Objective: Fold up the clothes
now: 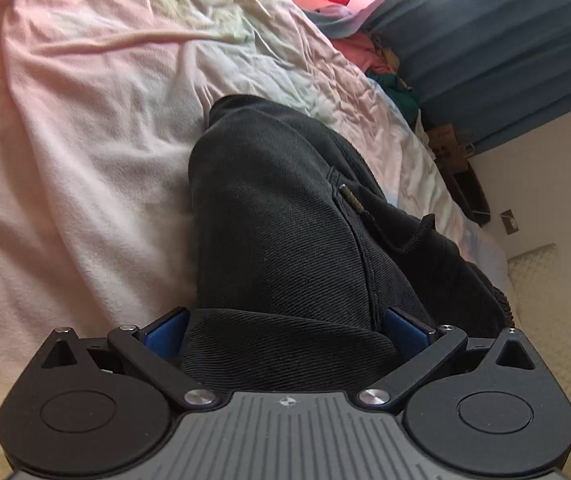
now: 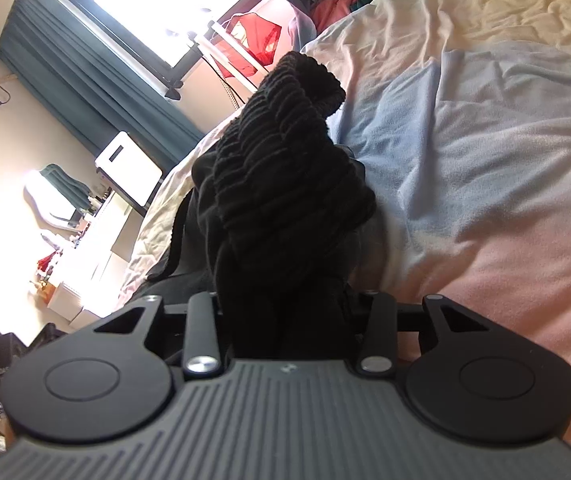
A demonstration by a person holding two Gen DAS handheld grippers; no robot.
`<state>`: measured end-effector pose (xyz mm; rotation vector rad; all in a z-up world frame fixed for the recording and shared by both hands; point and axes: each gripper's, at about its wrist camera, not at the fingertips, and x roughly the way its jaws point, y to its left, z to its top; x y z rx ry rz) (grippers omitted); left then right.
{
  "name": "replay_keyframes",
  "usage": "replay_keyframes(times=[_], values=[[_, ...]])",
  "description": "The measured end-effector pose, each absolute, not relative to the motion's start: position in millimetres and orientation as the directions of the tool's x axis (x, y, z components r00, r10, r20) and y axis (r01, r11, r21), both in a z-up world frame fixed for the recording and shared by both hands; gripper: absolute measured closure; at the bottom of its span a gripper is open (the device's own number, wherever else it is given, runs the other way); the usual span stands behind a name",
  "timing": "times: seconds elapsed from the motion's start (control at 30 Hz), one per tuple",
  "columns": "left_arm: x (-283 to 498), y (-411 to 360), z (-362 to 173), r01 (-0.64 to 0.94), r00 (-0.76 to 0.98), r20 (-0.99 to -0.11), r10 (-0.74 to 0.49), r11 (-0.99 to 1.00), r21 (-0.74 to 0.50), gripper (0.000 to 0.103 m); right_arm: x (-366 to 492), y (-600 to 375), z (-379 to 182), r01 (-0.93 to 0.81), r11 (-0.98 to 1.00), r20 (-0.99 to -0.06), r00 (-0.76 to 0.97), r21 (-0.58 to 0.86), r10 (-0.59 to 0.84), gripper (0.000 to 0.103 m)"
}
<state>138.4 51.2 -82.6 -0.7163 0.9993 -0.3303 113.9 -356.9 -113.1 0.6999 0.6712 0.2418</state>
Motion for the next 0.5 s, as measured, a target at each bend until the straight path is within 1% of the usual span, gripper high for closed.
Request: replay_keyframes(times=[0.07,0.13,0.17,0.33,0.5], values=[[145,46,-85,-0.065,0.520,-0.656,-0.547,0.741,-0.669,0.001,115,-356,-116,0.012,0.752,-0.490,0.766,0.659,0.417,0.060],[150,40,-87,-0.068,0.528,-0.664,-0.529,0.754,-0.654,0.007,117,-356,-119,0.019,0.755,-0.498,0.763,0.655,0.413,0.060],[150,39,-87,-0.062,0.532,-0.665,-0.524,0.759,-0.648,0.008,117,-355,-120,0.023,0.757,-0.502,0.761,0.653,0.410,0.060],[148,36,-84,-0.006,0.551,-0.658,-0.513,0.786,-0.618,0.024,118,-353,-127,0.058,0.764,-0.529,0.755,0.643,0.388,0.059],[143,34,-74,0.038,0.578,-0.641,-0.505,0.801,-0.597,0.034,115,-347,-123,0.062,0.785,-0.539,0.760,0.617,0.364,0.059]])
